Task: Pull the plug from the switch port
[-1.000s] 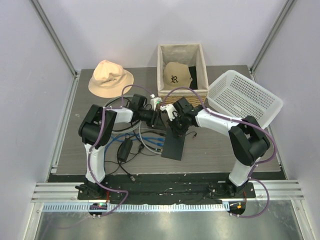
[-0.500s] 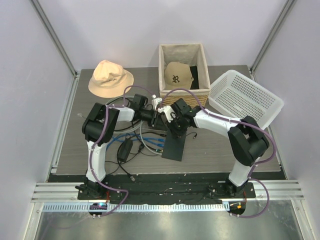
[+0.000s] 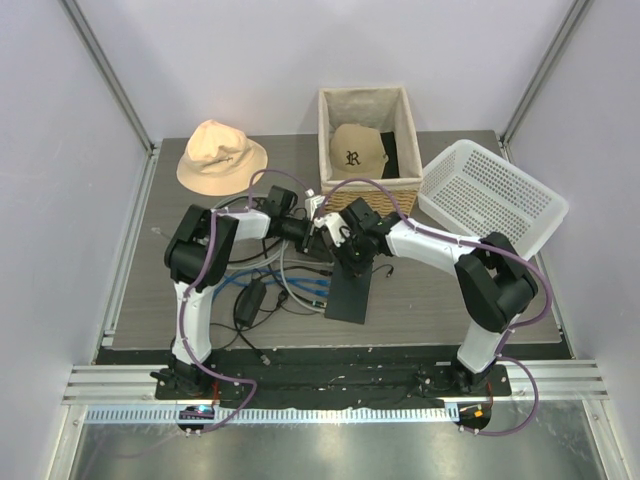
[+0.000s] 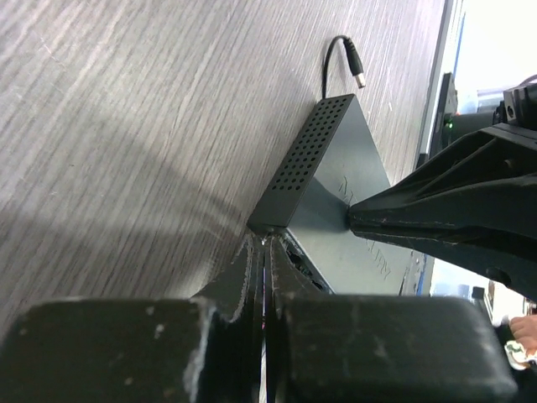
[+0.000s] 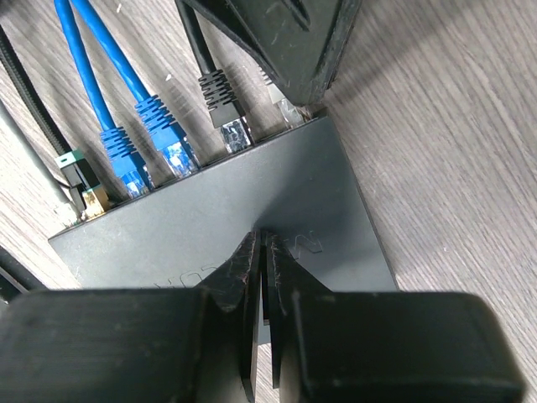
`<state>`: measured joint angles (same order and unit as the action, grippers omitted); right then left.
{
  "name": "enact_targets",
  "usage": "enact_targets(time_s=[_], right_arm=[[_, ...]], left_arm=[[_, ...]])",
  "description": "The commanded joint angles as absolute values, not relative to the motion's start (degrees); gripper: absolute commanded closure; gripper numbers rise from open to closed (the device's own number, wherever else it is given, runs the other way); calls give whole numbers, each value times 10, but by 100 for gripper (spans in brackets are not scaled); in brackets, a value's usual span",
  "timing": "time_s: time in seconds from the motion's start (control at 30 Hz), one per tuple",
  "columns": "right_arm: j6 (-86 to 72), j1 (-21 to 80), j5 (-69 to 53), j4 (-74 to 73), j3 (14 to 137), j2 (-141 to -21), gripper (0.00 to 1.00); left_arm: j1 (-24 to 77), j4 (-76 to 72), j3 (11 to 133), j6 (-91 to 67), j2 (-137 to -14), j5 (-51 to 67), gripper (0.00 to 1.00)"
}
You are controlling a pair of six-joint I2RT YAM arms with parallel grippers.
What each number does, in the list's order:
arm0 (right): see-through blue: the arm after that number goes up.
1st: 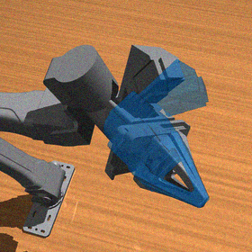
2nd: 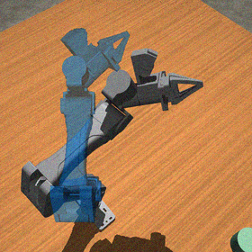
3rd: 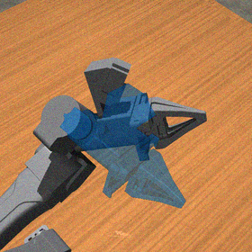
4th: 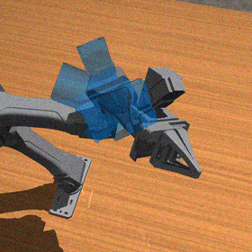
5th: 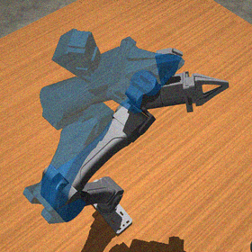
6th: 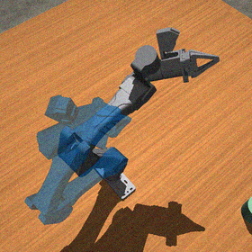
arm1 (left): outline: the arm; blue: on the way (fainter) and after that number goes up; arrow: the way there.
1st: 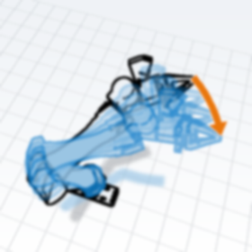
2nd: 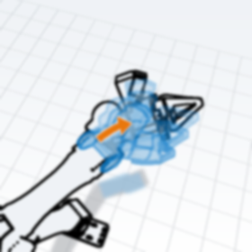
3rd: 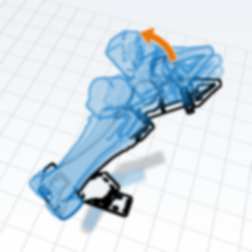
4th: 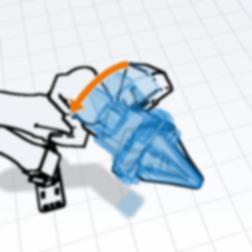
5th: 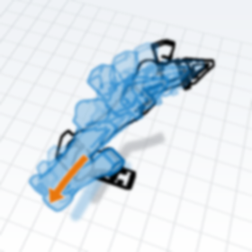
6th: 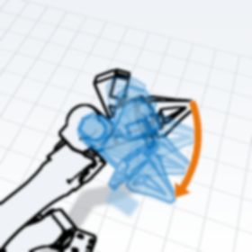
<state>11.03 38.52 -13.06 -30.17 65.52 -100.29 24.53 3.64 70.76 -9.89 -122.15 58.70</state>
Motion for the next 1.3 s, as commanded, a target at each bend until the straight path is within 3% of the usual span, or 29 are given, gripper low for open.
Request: enact_targets(time_s=[0.0,0.1,0.13,0.33,0.6,0.73,1.27], right_arm=[[120,388,-99,-314,627,-1018,90],[121,388,-98,-314,627,-1015,89],[122,388,-98,-314,627,-1014,90],[135,389,-100,-324,627,-1007,89],[151,411,-91,-327,628,-1012,90],[147,422,-90,-324,650,-1024,90],[118,425,-67,-343,721,-1011,90]], left_arm=[[280,232,711,-15,-1272,568,100],[272,221,705,-34,-1264,541,86],[270,216,701,-40,-1262,536,74],[245,218,681,-65,-1253,558,54],[244,190,687,-104,-1287,582,53],[244,185,679,-122,-1296,583,57],[214,135,587,-200,-1246,522,57]])
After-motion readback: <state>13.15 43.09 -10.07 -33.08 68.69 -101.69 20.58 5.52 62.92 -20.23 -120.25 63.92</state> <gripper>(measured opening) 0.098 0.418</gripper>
